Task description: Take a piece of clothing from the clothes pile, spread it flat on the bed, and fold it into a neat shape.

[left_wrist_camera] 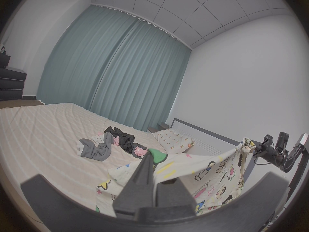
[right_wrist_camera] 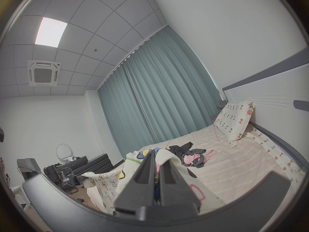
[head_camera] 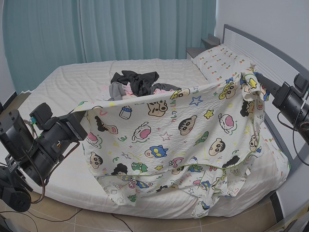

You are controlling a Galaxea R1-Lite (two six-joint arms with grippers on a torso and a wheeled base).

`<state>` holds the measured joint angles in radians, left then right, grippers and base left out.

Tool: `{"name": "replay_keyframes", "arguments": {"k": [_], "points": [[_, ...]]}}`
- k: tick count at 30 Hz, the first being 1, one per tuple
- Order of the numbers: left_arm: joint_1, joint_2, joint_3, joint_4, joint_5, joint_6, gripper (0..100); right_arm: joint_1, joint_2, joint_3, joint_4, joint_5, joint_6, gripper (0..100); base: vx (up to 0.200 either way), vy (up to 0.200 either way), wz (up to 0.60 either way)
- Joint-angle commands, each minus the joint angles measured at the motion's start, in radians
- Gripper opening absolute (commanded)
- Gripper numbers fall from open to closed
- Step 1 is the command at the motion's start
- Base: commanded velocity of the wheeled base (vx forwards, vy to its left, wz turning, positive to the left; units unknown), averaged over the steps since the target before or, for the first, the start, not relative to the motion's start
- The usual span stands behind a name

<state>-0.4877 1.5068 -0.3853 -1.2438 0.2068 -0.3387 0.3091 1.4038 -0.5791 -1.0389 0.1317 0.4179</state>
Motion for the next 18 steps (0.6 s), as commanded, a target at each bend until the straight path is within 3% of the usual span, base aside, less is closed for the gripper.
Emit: {"name": "replay_keyframes", "arguments": {"k": [1,11,18], "points": [[0.026,0.062,-0.044,0.001,-0.001,0.000,0,-0.027,0.081,-0.028,-0.004,0.012,-0.001,0,0.200,0.000,0.00],[0.057,0.228,-0.133,0.001,-0.030,-0.006,0,-0.061,0.195,-0.076,-0.006,0.014,-0.002,0,0.200,0.000,0.00],[0.104,0.464,-0.264,0.006,-0.023,0.000,0,-0.085,0.311,-0.122,-0.006,0.012,-0.002,0,0.000,0.000,0.00]]}}
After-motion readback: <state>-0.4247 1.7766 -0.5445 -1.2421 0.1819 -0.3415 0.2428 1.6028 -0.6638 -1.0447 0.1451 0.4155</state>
